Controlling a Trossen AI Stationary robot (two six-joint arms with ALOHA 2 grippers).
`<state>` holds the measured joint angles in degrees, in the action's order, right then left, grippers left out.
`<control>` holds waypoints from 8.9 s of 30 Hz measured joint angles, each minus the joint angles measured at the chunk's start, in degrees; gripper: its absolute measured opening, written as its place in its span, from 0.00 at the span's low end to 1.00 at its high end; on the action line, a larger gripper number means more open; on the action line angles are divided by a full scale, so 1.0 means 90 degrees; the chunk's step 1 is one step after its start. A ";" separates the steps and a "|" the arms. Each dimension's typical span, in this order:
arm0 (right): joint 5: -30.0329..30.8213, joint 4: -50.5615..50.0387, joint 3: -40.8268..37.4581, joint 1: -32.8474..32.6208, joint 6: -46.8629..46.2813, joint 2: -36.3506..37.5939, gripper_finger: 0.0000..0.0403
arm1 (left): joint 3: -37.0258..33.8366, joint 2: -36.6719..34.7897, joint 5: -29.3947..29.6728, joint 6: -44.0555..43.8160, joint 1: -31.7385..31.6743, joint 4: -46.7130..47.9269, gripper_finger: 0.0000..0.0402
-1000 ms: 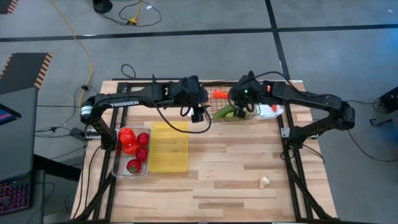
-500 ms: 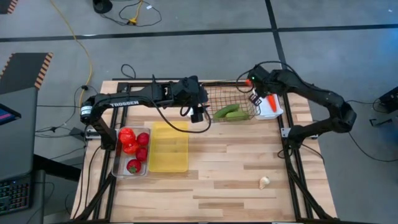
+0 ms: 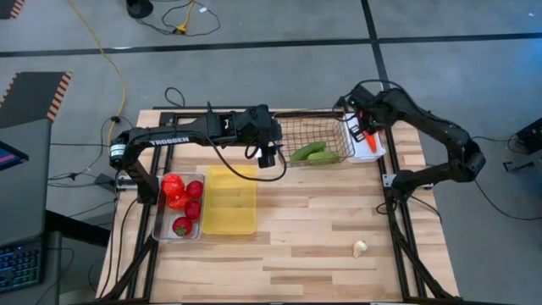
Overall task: Sort produce into baskets
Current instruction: Put the carrot into the white bin, then put the top white garlic into the yellow bin, then put the white garlic into the yellow bin
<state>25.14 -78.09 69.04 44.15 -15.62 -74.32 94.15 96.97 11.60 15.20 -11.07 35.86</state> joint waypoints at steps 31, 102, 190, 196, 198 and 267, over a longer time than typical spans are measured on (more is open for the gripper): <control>-0.0286 -0.0058 0.0000 0.0142 0.0068 -0.0002 0.42 | -0.0070 0.0008 -0.0381 -0.0843 -0.0552 0.1226 0.56; -0.0295 0.0107 0.0000 0.0096 0.0066 -0.0002 0.42 | -0.0066 0.2407 -0.0150 -0.0576 -0.1008 0.1790 0.15; -0.1122 0.0197 0.0002 -0.7791 -0.1945 -0.0090 0.42 | -0.1294 0.0896 -0.0492 -0.2868 0.1076 0.3029 0.50; -0.1297 0.0255 0.0002 -0.8334 -0.1947 -0.0726 0.42 | -0.1294 0.0897 -0.0493 -0.2866 0.1076 0.3033 0.54; -0.1315 0.0256 0.0002 -0.8475 -0.1945 -0.0947 0.42 | -0.1294 0.0899 -0.0495 -0.2866 0.1076 0.3034 0.54; -0.2814 0.1046 0.0002 -1.0641 -0.2897 -0.2833 0.67 | -0.1290 0.0901 -0.0503 -0.3296 0.1078 0.3016 0.53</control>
<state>-0.19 -68.68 69.06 -51.61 -41.69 -99.82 82.54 105.08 7.07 -14.46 -1.37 63.00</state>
